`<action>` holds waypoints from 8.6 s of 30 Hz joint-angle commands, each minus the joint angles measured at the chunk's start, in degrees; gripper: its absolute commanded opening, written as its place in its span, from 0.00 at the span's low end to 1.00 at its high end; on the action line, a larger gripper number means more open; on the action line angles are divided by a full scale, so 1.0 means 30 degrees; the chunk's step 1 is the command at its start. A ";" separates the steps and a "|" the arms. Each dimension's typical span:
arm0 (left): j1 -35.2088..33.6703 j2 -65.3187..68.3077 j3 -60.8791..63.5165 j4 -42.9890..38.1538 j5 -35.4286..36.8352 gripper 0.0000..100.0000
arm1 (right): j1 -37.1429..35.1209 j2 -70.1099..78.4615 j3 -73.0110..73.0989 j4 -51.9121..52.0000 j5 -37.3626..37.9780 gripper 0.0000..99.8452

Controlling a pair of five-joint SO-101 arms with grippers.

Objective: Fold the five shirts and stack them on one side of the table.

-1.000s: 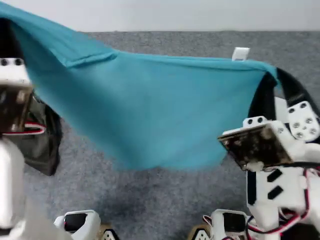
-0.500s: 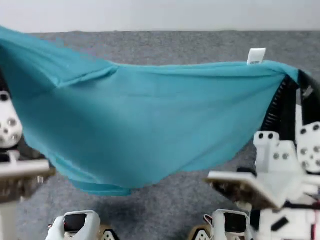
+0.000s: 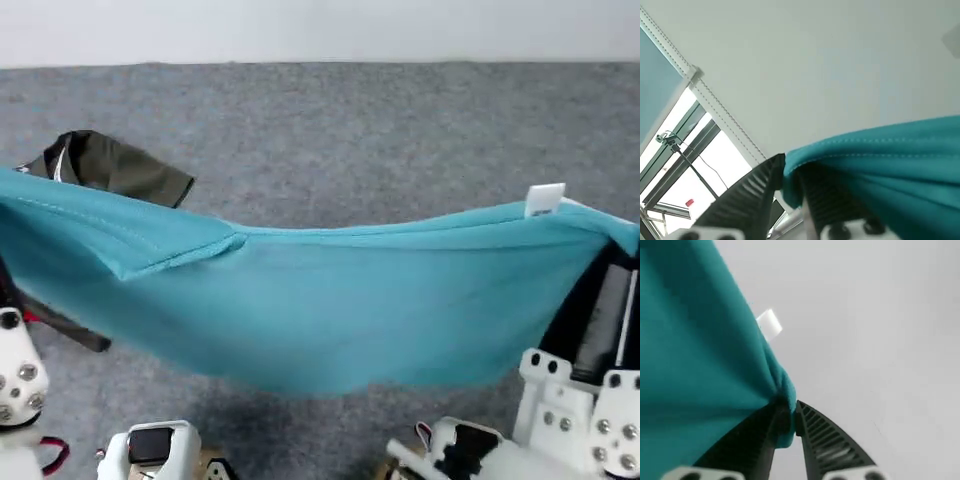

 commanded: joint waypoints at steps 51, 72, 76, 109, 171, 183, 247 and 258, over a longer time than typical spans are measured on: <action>0.1407 2.1011 0.6901 -1.4564 -0.1729 0.01 | -0.3179 2.7736 0.5451 -2.5421 0.3429 0.01; 0.2256 2.1919 0.0542 0.1788 -0.1758 0.01 | -0.3092 2.4689 0.4425 -1.3319 0.3165 0.01; 0.2608 2.1919 0.0220 0.5538 -0.1758 0.01 | -0.3033 2.3311 0.4425 -0.8923 0.1377 0.01; 0.3663 0.6769 2.6066 0.6916 -0.2462 0.01 | -0.0220 2.0674 0.6125 0.5612 0.0322 0.01; -0.1231 -0.1436 2.9465 -0.0908 0.4278 0.01 | -0.9919 2.0821 0.6388 0.5758 -1.0755 0.01; -1.1839 -0.1436 2.8733 -0.0205 -0.1172 0.01 | -1.9267 2.0938 0.6476 0.6256 -1.0872 0.08; -1.3158 -0.1495 3.0608 -0.0469 -0.1407 0.01 | -2.4044 3.4799 -0.5949 0.8454 -1.0755 0.01; -1.3099 -0.1465 3.0608 -0.0498 -0.1436 0.01 | -2.1758 3.4945 -0.7941 0.8220 -1.0872 0.05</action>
